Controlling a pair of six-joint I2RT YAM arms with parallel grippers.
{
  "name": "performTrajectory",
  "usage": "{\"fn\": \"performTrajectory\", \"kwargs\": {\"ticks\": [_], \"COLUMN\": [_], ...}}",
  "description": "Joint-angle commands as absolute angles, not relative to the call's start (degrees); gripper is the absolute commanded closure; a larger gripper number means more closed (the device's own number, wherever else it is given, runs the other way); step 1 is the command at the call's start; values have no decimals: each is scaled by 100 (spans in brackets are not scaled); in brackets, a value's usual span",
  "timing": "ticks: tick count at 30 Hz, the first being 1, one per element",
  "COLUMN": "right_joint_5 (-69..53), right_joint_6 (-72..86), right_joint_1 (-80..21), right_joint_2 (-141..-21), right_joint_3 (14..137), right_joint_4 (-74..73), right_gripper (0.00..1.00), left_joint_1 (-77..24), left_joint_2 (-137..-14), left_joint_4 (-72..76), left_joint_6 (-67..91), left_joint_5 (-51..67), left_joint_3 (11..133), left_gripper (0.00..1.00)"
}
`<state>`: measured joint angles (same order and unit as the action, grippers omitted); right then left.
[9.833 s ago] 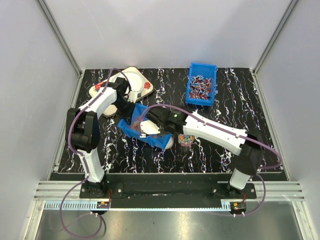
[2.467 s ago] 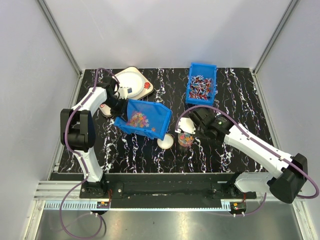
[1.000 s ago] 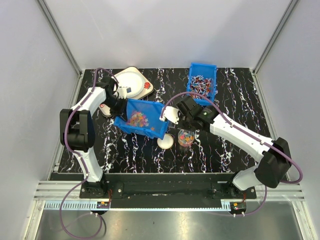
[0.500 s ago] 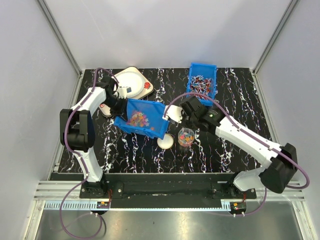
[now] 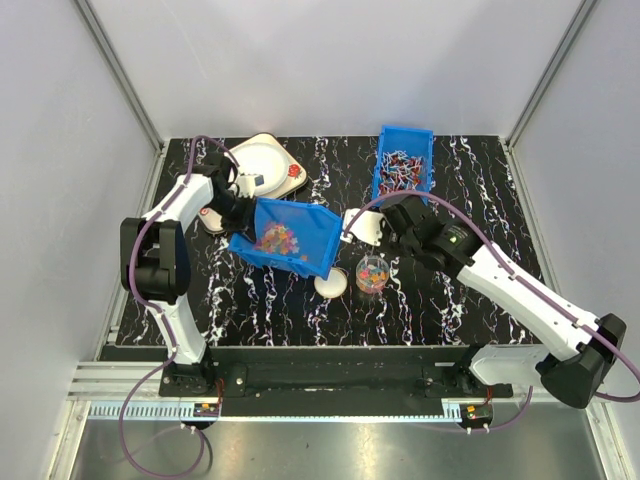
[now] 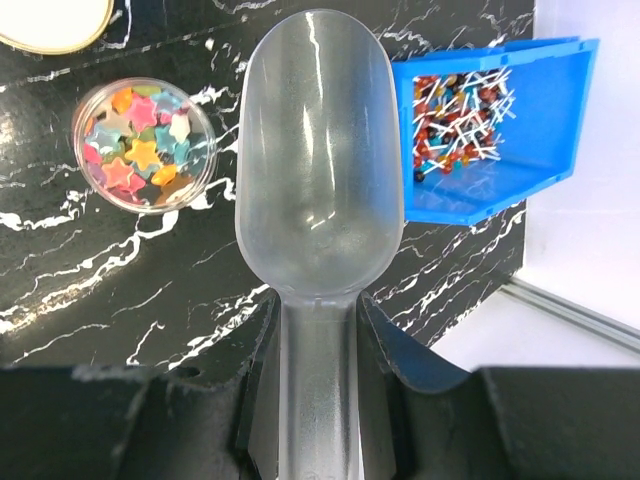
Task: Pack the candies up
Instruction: Scoop the fake candies from the storage box.
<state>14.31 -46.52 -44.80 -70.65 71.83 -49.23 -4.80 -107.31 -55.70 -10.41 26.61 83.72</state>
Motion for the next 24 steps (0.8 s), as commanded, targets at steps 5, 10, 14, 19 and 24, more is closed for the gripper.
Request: {"fn": "performTrajectory", "kwargs": {"ticks": [5, 10, 14, 19, 24], "right_joint_5": [1002, 958, 862, 914, 800], "right_joint_6": [-4518, -4474, -4403, -4438, -4430], "right_joint_1": [-4526, -4526, -4526, -4526, -4526], "right_joint_2": [-6943, -6943, -6961, -6978, -6987], "right_joint_3": [7541, 7550, 7576, 7567, 7681], "right_joint_4": [-4720, -4711, -4667, -4684, -4729], "right_gripper": [100, 100, 100, 100, 100], "left_joint_1": [-492, -422, -413, -413, -413], "left_joint_2": [-11327, -11751, -11848, -11804, -11716], "left_joint_4": [-6824, -8636, -8737, -8062, -8060], "left_joint_6": [-1518, -2721, -2857, -2437, -2400], "left_joint_5": [3463, 3542, 3832, 3534, 3613], "left_joint_3": [9024, 9737, 9634, 9125, 9184], "left_gripper": [100, 100, 100, 100, 100]}}
